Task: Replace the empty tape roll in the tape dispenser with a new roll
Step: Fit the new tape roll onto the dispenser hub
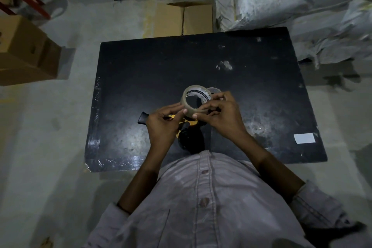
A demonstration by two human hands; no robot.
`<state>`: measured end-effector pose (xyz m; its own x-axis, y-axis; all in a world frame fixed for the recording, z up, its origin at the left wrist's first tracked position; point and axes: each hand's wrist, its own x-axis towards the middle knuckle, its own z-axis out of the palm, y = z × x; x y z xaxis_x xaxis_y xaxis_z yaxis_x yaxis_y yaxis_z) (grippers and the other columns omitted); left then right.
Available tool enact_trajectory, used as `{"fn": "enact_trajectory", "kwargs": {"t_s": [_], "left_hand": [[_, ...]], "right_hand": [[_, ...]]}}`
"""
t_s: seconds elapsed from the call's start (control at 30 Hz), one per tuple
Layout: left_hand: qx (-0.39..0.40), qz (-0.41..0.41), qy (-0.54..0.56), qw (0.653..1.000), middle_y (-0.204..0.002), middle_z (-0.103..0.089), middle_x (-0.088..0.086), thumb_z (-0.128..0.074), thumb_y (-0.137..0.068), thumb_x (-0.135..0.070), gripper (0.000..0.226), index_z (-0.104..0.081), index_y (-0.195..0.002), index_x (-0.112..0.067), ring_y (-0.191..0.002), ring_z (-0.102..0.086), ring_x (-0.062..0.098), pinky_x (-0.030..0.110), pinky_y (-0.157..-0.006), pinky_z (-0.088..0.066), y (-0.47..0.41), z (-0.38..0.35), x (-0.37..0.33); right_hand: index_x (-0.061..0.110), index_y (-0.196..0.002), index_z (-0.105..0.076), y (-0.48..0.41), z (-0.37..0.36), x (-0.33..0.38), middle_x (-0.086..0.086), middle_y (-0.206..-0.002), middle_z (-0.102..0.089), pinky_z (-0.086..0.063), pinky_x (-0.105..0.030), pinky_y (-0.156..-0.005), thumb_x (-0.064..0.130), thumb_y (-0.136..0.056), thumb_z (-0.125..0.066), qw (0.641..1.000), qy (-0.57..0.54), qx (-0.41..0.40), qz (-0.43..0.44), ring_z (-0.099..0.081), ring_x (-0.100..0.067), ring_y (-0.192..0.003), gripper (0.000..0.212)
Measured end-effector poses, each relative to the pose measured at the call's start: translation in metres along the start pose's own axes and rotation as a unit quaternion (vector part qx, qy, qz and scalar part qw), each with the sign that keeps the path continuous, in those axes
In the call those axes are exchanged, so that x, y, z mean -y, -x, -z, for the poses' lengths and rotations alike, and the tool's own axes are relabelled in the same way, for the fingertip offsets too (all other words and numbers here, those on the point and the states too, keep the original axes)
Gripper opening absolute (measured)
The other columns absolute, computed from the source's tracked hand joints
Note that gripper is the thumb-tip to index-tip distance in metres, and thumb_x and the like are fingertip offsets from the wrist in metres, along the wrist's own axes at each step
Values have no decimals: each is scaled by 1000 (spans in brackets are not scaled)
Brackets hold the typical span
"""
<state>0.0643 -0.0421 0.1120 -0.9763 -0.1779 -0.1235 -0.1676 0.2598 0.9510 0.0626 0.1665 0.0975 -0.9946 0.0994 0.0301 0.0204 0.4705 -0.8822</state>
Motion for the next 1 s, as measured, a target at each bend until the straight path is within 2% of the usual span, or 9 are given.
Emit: {"fn": "enact_trajectory", "kwargs": {"t_s": [0.17,0.3,0.4,0.5,0.57,0.67,0.83,0.9,1.0], "left_hand": [[-26,42,2,999,-91,-87,-8,-97,-87,-20,17,-87,-94,-32,-89,-84,15,46,-85,-71,1,1,8],[-16,96,42,994,-90,-88,1,-91,-93,-13,13,-89,-105,-15,-83,-85,17,41,-83,-70,2,4,19],[-6,159,91,983,-86,-86,10,-89,-97,-22,15,-88,-104,-9,-71,-77,17,42,-83,-66,3,7,21],[-8,193,106,975,-87,-85,15,-96,-89,-32,29,-87,-100,-7,-77,-80,26,46,-90,-69,3,9,27],[-26,205,98,974,-88,-86,15,-100,-84,-30,32,-87,-99,-4,-81,-84,31,50,-91,-70,3,11,34],[-62,232,80,968,-85,-85,15,-100,-84,-21,27,-86,-97,-3,-79,-85,33,55,-88,-71,5,16,45],[-79,242,38,966,-82,-83,18,-90,-90,-3,8,-84,-94,-1,-78,-84,38,58,-85,-71,12,21,58],[-68,241,24,968,-81,-84,16,-91,-89,-5,7,-85,-93,-2,-78,-85,37,56,-84,-71,13,23,61],[-30,240,3,970,-80,-84,14,-90,-88,-2,5,-86,-90,-3,-76,-84,35,54,-83,-72,15,25,62]], "right_hand": [[21,-103,-90,0,-6,-5,-11,-133,-54,-56,-4,-79,35,-74,-104,1000,23,4,13,-68,-18,-117,35],[20,-101,-91,4,-15,-3,-13,-126,-55,-45,-3,-75,38,-74,-104,994,94,16,46,-63,-21,-113,35],[21,-98,-91,9,-22,-1,-15,-121,-53,-53,-23,-71,35,-73,-104,991,117,37,55,-64,-23,-101,31],[17,-103,-90,16,-28,4,-16,-121,-49,-52,-30,-74,28,-79,-102,987,125,62,76,-55,-18,-97,29],[17,-109,-88,21,-34,6,-17,-122,-48,-60,-37,-71,25,-83,-99,981,140,91,103,-56,-18,-91,29],[18,-115,-85,26,-44,3,-14,-125,-46,-67,-47,-76,26,-85,-97,972,157,143,102,-67,-30,-88,33],[22,-119,-81,22,-44,-3,0,-116,-47,-61,-40,-83,29,-89,-93,978,111,165,62,-59,-15,-92,34],[21,-129,-74,20,-39,-7,5,-117,-48,-63,-42,-86,27,-91,-91,983,91,156,44,-61,-14,-92,42],[26,-141,-67,20,-30,-8,11,-125,-47,-57,-37,-95,32,-87,-95,978,96,184,31,-58,-10,-110,62]]}}
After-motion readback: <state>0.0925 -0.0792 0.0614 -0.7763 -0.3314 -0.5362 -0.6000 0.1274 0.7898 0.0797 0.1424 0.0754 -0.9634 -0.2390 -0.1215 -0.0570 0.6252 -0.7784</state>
